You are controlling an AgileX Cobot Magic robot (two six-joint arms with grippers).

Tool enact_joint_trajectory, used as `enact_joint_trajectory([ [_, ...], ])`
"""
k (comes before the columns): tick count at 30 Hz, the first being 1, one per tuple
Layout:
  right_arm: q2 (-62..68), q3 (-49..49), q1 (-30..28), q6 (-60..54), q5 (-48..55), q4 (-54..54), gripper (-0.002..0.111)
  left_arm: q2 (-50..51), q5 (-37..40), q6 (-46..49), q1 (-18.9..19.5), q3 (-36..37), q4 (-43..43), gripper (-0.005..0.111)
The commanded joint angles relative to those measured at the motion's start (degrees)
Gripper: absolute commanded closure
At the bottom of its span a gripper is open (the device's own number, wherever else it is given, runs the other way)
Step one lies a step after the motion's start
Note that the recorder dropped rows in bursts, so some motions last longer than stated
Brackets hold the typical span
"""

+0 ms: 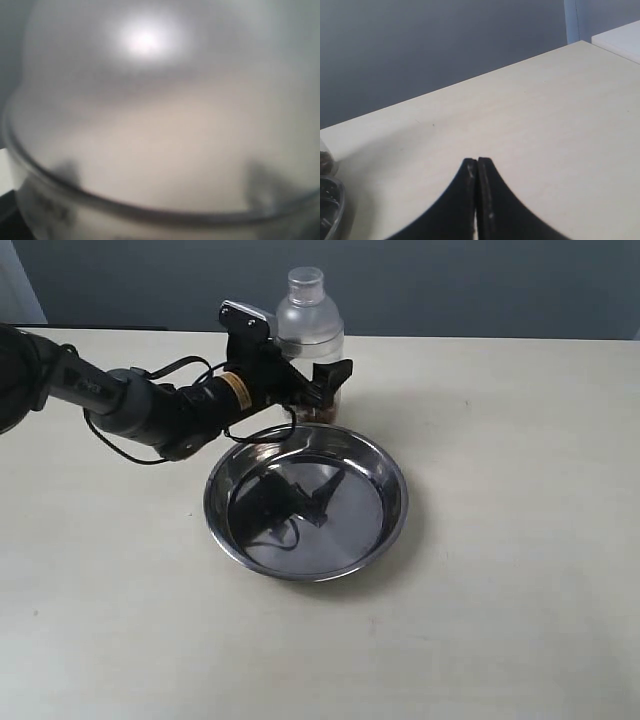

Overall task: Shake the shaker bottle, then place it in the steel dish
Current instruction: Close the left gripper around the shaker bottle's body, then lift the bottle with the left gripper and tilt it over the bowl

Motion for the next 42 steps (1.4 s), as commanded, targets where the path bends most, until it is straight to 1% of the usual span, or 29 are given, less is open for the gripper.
enact_joint_trajectory([
  [1,-0.25,0.12,0.05,-0.19,-0.41,-0.11,0.109,-0.29,1.51,-0.95,0.01,-0.12,0.29,0.106],
  [5,-0.25,0.12,0.05,-0.19,-0.41,-0.11,0.109,-0.29,3.56,-0.95,-0.11,-0.12,0.29,0.106],
  [14,-0.25,0.12,0.05,-0.19,-0.41,-0.11,0.109,-0.29,2.69,-1.81,-0.11,-0.12,-0.36,0.106],
  [19,-0.25,0.12,0.05,-0.19,-0.41,-0.11,0.109,-0.65,3.58,-1.81,-0.11,-0.12,-1.47,0.106],
  [22,-0.25,0.12,0.05,-0.19,-0.41,-0.11,0.109,-2.58,4.91,0.47,-0.11,-0.12,-1.47,0.106],
  [24,-0.25,0.12,0.05,-0.19,-0.41,-0.11,0.109,-4.88,7.0,2.89,-0.11,-0.12,-1.47,0.106],
  [29,-0.25,0.12,0.05,-0.19,-0.41,-0.11,0.109,-11.83,13.43,2.63,-0.11,-0.12,-1.47,0.106],
  [31,-0.25,0.12,0.05,-0.19,-0.41,-0.11,0.109,-15.48,17.11,2.5,-0.19,-0.12,-0.08,0.106],
  [35,-0.25,0.12,0.05,-0.19,-0.41,-0.11,0.109,-23.43,23.36,1.14,-0.19,-0.12,6.01,0.106],
  [36,-0.25,0.12,0.05,-0.19,-0.41,-0.11,0.109,-25.48,25.62,0.63,-0.19,-0.12,6.26,0.106],
  [38,-0.25,0.12,0.05,-0.19,-0.41,-0.11,0.109,-28.58,29.8,-3.62,-0.19,0.94,6.26,0.106],
  [40,-0.25,0.12,0.05,-0.19,-0.41,-0.11,0.109,-30.97,29.11,-7.17,-0.19,4.66,7.43,0.106],
  [41,-0.25,0.12,0.05,-0.19,-0.41,-0.11,0.109,-31.81,27.46,-8.16,-0.19,7.54,8.12,0.106],
  [42,-0.25,0.12,0.05,-0.19,-0.41,-0.11,0.109,-32.48,24.01,-9.55,-0.19,10.95,9.97,0.106],
])
